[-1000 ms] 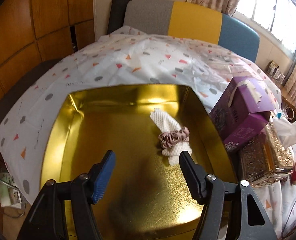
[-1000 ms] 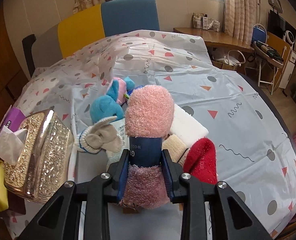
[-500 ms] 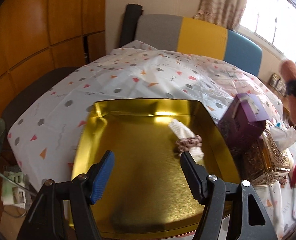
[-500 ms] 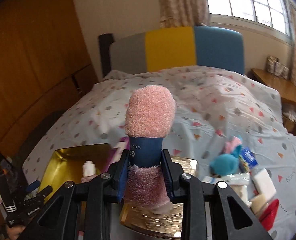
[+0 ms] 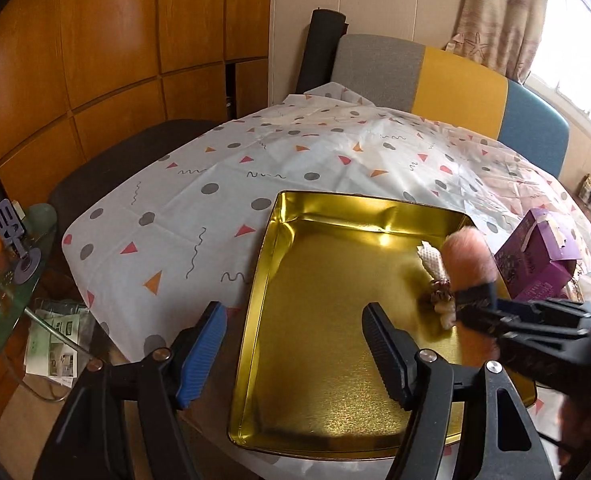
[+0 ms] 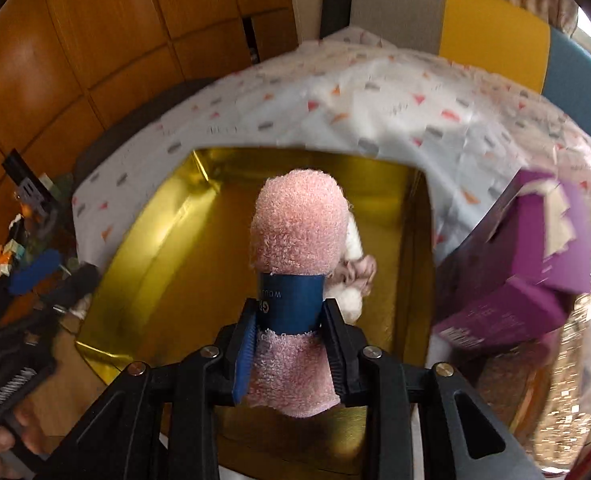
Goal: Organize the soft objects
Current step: 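Lower the pink towel roll into the gold tray and open the right gripper, then grasp the red sock with the right gripper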
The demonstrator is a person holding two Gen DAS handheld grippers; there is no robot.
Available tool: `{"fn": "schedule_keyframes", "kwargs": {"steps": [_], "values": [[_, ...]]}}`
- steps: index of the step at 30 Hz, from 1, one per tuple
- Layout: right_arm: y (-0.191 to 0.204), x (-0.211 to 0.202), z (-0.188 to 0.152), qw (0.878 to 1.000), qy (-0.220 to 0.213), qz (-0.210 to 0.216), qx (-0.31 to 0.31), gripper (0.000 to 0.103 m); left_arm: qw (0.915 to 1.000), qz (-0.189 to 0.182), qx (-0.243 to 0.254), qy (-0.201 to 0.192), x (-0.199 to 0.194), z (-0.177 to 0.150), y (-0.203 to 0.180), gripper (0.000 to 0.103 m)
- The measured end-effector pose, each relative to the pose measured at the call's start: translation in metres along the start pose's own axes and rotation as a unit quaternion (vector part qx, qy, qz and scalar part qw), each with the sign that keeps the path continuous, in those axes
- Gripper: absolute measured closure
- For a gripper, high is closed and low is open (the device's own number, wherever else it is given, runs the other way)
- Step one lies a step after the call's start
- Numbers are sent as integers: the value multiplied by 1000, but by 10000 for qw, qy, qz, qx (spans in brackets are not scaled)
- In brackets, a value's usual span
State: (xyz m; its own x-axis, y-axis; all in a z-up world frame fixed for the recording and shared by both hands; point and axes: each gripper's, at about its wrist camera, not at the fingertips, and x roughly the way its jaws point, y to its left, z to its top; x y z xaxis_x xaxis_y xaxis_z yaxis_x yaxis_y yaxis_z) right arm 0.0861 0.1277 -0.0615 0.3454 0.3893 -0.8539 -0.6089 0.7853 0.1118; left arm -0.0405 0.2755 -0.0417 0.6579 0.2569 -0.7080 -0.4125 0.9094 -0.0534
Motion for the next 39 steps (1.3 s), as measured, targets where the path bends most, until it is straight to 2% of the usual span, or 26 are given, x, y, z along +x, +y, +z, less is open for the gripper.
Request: {"fn": "schedule_keyframes", "kwargs": {"steps": [4, 7, 11, 16, 24, 28, 31, 35, 39], "values": [[-9, 16, -8, 9998, 172, -119, 13, 67, 10000, -13, 59, -64, -4, 2, -4, 31], [-17, 13, -14, 9998, 116, -76, 131, 62, 9998, 7, 105, -190, -9, 4, -8, 26], [-24, -4, -12, 9994, -279, 5, 223, 52, 9995, -55, 142, -274, -17, 9, -13, 26], [-32, -39, -8, 9958, -847, -185, 287, 52, 9986, -195, 261, -410, -27, 14, -24, 26], [-60, -110, -21, 9840, -1605, -594, 491, 52, 9949, -556, 564, -622, -43, 22, -55, 26], [-95, -152, -41, 9728, -1974, -918, 795, 52, 9908, -837, 769, -739, -52, 27, -77, 25], [-135, -178, -65, 9616, -2057, -1317, 1249, 52, 9856, -1073, 1031, -805, -59, 28, -100, 24], [-203, -202, -106, 9431, -1887, -1876, 1996, 51, 9773, -1426, 1363, -771, -65, 25, -132, 24], [-274, -214, -153, 9159, -1549, -2366, 2849, 51, 9684, -1743, 1645, -683, -71, 18, -164, 24]]}}
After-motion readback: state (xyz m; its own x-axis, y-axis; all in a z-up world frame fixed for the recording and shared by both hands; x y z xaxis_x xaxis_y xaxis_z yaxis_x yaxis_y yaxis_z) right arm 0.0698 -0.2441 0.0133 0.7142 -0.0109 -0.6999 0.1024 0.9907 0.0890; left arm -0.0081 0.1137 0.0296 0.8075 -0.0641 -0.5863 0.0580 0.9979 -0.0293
